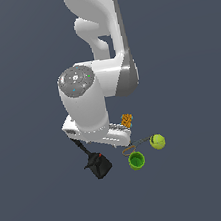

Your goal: Pick up a designated object from a clutter of objects.

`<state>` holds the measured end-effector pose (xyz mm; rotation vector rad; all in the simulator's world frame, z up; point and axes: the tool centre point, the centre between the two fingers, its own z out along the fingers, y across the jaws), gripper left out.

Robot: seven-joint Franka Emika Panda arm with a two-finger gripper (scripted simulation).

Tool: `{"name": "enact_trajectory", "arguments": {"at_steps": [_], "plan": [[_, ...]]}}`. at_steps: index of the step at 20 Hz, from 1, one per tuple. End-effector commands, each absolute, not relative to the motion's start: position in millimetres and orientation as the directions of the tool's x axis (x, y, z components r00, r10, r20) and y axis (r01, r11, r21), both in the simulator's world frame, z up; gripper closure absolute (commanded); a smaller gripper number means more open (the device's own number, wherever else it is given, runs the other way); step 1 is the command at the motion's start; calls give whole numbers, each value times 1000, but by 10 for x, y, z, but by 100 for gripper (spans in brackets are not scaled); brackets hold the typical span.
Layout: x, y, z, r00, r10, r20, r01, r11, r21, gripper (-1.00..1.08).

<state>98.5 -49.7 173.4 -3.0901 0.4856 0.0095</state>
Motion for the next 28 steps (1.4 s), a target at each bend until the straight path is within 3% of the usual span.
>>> {"name": "enact_trajectory", "arguments": {"at_steps": [1, 10, 28], "plan": [[1070, -613, 1520, 934, -358, -6, -358, -934, -11, -92], [1212, -892, 994, 882, -471, -2, -471, -882, -3, -92], [1221, -955, 522, 869, -495, -1, -495, -869, 0, -92]]}}
